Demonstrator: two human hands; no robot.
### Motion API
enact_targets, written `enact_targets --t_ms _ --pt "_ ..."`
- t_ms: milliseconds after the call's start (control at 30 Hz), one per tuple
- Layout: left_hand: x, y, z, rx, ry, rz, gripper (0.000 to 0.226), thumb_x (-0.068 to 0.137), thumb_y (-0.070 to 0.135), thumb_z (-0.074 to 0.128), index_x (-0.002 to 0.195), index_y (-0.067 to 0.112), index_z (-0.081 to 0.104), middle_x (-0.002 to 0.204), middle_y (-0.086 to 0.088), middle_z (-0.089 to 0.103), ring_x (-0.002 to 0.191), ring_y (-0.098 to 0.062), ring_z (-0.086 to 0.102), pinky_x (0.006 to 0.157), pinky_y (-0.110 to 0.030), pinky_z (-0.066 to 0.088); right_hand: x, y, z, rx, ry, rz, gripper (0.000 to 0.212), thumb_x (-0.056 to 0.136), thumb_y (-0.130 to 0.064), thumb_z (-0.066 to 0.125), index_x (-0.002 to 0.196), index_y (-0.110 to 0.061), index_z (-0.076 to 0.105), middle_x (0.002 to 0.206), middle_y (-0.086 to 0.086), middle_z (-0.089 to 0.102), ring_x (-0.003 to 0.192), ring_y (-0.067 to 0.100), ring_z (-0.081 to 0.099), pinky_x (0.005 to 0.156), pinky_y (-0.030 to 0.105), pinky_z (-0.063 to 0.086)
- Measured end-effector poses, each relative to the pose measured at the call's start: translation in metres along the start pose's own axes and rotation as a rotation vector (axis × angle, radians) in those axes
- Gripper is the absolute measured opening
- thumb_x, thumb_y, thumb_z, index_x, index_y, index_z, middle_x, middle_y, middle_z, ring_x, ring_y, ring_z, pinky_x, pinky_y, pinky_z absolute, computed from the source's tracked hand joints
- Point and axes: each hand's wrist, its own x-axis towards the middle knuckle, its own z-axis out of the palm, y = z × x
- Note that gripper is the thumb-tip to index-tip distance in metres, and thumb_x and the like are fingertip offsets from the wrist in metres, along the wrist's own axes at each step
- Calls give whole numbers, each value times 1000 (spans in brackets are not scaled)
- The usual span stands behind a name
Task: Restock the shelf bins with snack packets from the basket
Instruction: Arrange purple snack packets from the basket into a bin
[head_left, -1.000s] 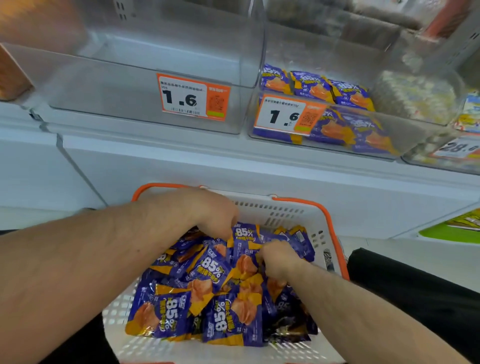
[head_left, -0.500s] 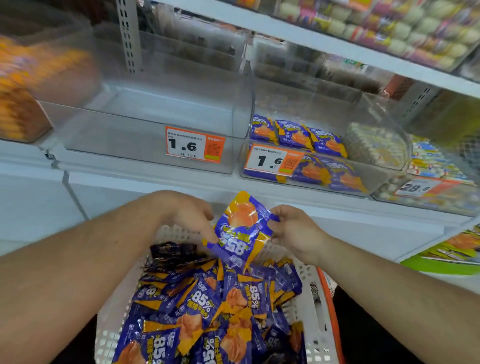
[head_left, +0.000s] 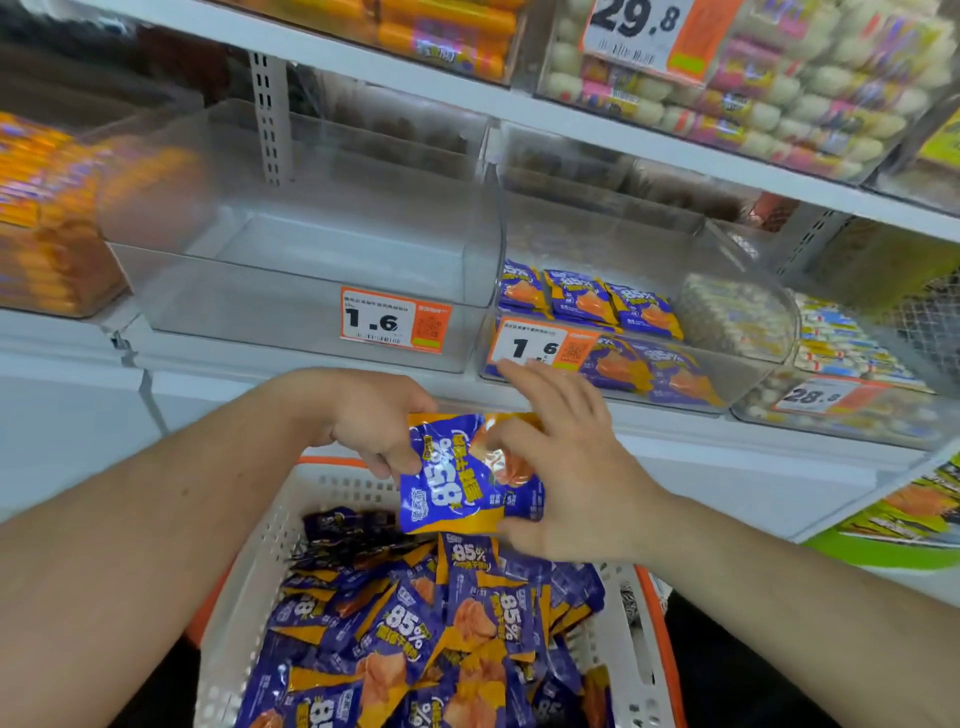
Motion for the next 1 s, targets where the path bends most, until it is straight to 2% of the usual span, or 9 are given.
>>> enact_targets --t_ms 100,200,300,500,567,633,700,833,1000 --pt "-2 12 2 -40 -31 49 22 87 -3 65 98 15 61 91 -2 72 82 -16 67 69 -26 55 6 -7 4 -159 -60 -43 79 49 -63 76 113 -24 52 152 14 36 142 33 30 116 49 10" --pt "-3 23 4 -77 5 131 22 88 -4 62 92 17 60 88 3 73 77 -11 65 66 -24 52 8 -4 6 -121 -7 -2 74 58 -70 72 108 -20 49 132 12 54 119 32 53 105 44 31" --pt "-2 35 8 -173 113 230 16 86 2 63 87 18 61 79 7 71 70 -8 59 58 -19 44 2 1 -2 -82 44 85 70 59 -65 57 110 -18 51 134 14 53 114 35 56 98 43 43" --pt "14 78 24 -651 445 365 23 100 23 50 89 14 69 78 -4 71 70 -16 61 66 -31 43 0 37 -42 181 377 381 56 61 -51 63 104 -15 58 113 3 57 106 17 53 82 22 39" --pt "30 84 32 -341 728 495 21 94 28 53 84 17 68 75 4 71 76 -17 63 72 -33 44 5 63 -66 214 454 545 47 67 -45 72 103 -20 55 101 -4 52 90 8 47 73 20 32" --pt "49 86 39 355 1035 639 28 81 34 50 95 21 70 92 5 71 93 -22 62 84 -36 43 13 96 -88 177 423 700 46 73 -46 74 106 -24 52 101 -4 51 87 9 47 74 26 33" --pt "75 85 49 748 1045 635 51 72 34 53 118 18 66 121 -1 65 116 -28 55 101 -44 32 24 128 -101 120 351 800 50 74 -56 68 108 -24 50 105 1 59 94 20 55 77 33 42" --pt "108 82 57 829 1023 408 83 56 25 73 136 11 55 132 -10 58 121 -36 54 110 -51 23 45 172 -100 -41 142 944 68 75 -64 57 123 -17 48 118 12 62 109 35 58 84 39 49" --pt "122 85 67 798 1225 357 76 54 21 70 129 10 60 116 -10 61 107 -36 53 109 -51 29 59 198 -72 -109 -106 1031 73 78 -67 58 123 -9 56 123 17 61 111 37 58 77 32 42"
